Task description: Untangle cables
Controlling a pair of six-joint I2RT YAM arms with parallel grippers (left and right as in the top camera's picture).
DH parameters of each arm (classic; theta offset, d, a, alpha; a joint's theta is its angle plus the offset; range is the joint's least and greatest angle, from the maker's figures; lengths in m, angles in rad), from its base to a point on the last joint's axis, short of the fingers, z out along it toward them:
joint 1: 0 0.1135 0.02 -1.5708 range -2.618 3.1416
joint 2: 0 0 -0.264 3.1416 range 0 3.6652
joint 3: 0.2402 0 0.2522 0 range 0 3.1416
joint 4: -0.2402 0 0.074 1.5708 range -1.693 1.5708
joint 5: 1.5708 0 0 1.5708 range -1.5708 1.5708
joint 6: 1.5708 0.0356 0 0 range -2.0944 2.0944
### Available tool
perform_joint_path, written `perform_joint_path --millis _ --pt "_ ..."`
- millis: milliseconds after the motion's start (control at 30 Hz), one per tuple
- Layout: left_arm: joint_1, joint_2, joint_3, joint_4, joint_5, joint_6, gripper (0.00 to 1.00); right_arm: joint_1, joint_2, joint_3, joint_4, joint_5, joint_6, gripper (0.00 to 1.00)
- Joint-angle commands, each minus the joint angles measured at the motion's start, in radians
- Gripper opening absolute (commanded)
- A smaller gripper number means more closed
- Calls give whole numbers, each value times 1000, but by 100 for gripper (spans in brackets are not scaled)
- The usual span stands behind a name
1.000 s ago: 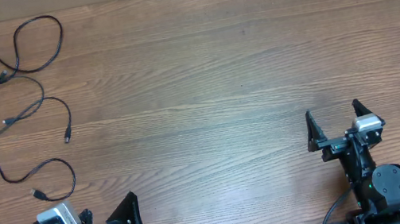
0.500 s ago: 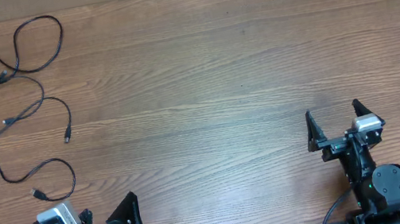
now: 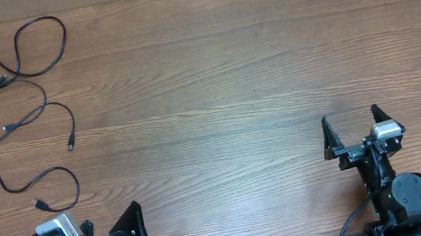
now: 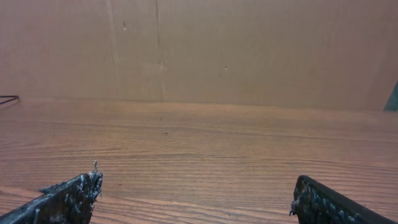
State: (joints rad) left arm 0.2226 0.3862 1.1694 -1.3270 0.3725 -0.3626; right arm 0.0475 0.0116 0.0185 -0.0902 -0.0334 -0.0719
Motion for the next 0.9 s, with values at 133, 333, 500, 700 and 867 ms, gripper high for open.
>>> perform_joint_path --millis 133,333,500,700,867 --pt "-154 -16 -159 234 -40 143 99 3 -9 -10 6 13 -4 100" --pt "-243 -98 -385 578 -40 268 100 3 -9 -10 6 13 -5 100" --pt "-243 -209 -624 817 -78 315 99 3 -9 -10 6 13 -5 100" --pt "-243 -355 -850 1006 -174 315 99 3 -9 -10 6 13 -5 100" --pt "-242 -383 -933 1079 -221 314 99 3 -9 -10 6 13 -5 100"
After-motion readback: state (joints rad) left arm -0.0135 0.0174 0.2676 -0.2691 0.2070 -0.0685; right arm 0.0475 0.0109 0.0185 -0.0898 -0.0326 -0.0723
